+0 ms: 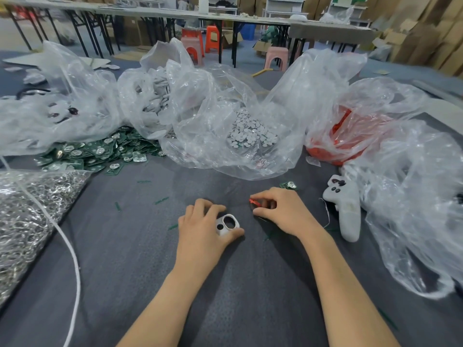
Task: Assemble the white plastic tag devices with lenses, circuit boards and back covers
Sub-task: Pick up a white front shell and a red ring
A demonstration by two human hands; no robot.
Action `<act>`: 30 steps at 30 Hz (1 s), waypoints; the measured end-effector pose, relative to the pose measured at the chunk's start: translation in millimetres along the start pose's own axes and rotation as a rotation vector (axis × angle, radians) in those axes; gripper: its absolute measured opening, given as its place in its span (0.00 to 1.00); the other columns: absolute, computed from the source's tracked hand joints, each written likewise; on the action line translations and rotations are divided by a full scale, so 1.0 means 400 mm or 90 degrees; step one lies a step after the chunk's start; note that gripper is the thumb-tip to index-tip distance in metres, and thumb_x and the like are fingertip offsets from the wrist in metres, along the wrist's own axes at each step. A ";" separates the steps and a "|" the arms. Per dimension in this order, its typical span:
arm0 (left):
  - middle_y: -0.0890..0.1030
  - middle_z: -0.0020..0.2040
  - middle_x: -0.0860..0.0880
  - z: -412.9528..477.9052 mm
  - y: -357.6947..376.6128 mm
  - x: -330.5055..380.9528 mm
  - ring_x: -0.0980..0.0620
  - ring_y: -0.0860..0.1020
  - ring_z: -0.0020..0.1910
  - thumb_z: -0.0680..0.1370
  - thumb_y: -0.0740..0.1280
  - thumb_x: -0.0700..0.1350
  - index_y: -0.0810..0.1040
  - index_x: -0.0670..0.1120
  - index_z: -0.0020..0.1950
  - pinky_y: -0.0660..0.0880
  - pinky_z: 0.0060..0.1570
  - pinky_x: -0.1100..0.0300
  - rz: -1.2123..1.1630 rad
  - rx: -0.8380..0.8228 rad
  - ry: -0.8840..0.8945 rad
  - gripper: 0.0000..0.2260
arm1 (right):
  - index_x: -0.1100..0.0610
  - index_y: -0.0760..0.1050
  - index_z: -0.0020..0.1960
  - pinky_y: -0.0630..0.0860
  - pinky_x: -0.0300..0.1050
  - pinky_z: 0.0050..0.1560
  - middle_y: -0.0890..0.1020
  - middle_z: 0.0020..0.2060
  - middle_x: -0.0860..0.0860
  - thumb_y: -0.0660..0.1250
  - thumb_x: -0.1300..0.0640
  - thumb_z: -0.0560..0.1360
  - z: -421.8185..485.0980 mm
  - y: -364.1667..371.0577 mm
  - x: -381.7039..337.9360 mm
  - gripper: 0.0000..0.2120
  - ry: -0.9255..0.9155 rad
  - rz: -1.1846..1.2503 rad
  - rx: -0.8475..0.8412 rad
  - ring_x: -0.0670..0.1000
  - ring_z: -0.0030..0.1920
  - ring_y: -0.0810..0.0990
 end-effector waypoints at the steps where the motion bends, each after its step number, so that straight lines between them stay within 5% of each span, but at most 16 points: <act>1: 0.75 0.53 0.51 0.005 -0.001 -0.004 0.48 0.72 0.54 0.66 0.77 0.57 0.81 0.50 0.57 0.64 0.52 0.55 -0.032 -0.015 0.008 0.22 | 0.50 0.79 0.61 0.64 0.33 0.40 0.78 0.41 0.49 0.74 0.55 0.71 0.000 0.001 0.001 0.18 0.002 0.009 -0.004 0.40 0.35 0.70; 6: 0.72 0.50 0.53 0.059 0.001 0.006 0.51 0.74 0.52 0.68 0.77 0.53 0.81 0.49 0.59 0.69 0.55 0.58 -0.091 -0.139 0.096 0.22 | 0.46 0.80 0.53 0.65 0.33 0.37 0.78 0.38 0.47 0.76 0.53 0.69 -0.001 0.002 -0.003 0.13 0.009 0.041 -0.029 0.41 0.33 0.71; 15: 0.75 0.53 0.52 0.071 -0.011 0.000 0.55 0.75 0.50 0.67 0.78 0.50 0.80 0.46 0.61 0.64 0.49 0.77 -0.123 -0.176 0.151 0.24 | 0.45 0.81 0.54 0.65 0.32 0.36 0.77 0.36 0.43 0.77 0.54 0.68 -0.010 0.005 -0.014 0.16 0.009 0.092 -0.089 0.36 0.31 0.70; 26: 0.75 0.50 0.53 0.073 -0.010 -0.003 0.56 0.72 0.49 0.68 0.77 0.51 0.82 0.47 0.57 0.63 0.48 0.77 -0.126 -0.122 0.146 0.19 | 0.50 0.82 0.47 0.73 0.32 0.40 0.82 0.37 0.48 0.79 0.56 0.65 -0.020 0.005 -0.045 0.12 -0.010 0.224 -0.052 0.41 0.35 0.77; 30: 0.76 0.50 0.52 0.074 -0.011 -0.001 0.56 0.73 0.48 0.69 0.76 0.52 0.82 0.47 0.58 0.64 0.47 0.76 -0.130 -0.114 0.159 0.20 | 0.50 0.82 0.46 0.70 0.30 0.36 0.81 0.35 0.45 0.80 0.55 0.63 -0.024 0.031 -0.066 0.13 -0.018 0.193 -0.085 0.38 0.32 0.74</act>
Point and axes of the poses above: each hand's wrist, its own z-axis towards the middle knuckle, its own y-axis out of the palm, x = y × z, the point moved 6 cm from there along z, towards the middle knuckle
